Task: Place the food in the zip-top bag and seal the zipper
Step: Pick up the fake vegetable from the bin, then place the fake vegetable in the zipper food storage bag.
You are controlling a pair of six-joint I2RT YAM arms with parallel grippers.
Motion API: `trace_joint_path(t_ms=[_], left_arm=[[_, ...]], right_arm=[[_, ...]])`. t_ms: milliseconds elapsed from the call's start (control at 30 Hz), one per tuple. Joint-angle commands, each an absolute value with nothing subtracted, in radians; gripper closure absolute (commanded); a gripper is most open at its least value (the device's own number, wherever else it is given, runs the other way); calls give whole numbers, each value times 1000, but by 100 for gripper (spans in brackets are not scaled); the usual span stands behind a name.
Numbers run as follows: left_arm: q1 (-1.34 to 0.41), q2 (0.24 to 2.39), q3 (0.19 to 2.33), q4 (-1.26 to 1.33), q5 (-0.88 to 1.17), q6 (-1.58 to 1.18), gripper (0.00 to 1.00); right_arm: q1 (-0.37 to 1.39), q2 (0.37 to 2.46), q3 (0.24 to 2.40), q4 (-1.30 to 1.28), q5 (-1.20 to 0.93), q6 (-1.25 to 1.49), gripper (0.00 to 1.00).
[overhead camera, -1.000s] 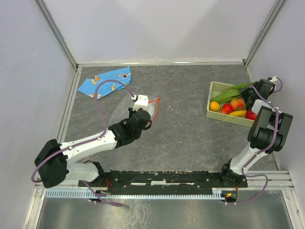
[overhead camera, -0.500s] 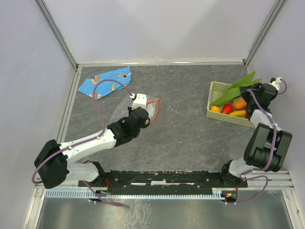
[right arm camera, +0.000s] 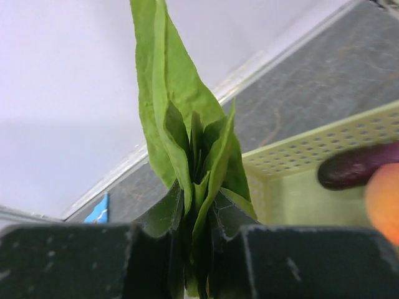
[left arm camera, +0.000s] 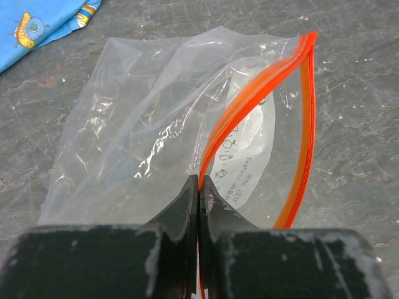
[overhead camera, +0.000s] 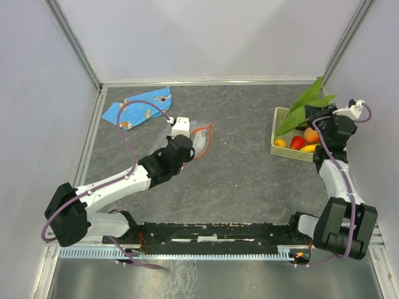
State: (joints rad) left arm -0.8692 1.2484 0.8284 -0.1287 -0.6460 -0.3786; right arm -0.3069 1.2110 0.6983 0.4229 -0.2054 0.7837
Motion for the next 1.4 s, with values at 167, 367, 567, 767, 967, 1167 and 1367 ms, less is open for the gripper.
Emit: trace_joint_path(t_ms=[167, 367, 567, 767, 967, 1167, 1367], left_arm=[[-850, 1271, 938, -163, -580, -462, 97], [-835, 1275, 960, -170, -517, -494, 97], [-828, 1307, 999, -173, -454, -527, 97], [-826, 1318, 1014, -171, -414, -551, 97], [-826, 1313, 1031, -169, -397, -573, 97], [-823, 1327, 1072, -185, -367, -592, 97], [-821, 1311, 1083, -176, -346, -644, 97]], right_arm=[[-148, 1056, 662, 567, -200, 829, 98], [-74, 1004, 643, 623, -218, 884, 98], [52, 1005, 612, 752, -205, 957, 98], [213, 1046, 593, 889, -138, 955, 98], [356, 1098, 583, 977, -56, 911, 98], [477, 1178, 544, 1110, 8, 861, 98], [544, 1255, 529, 1188, 38, 827, 98]])
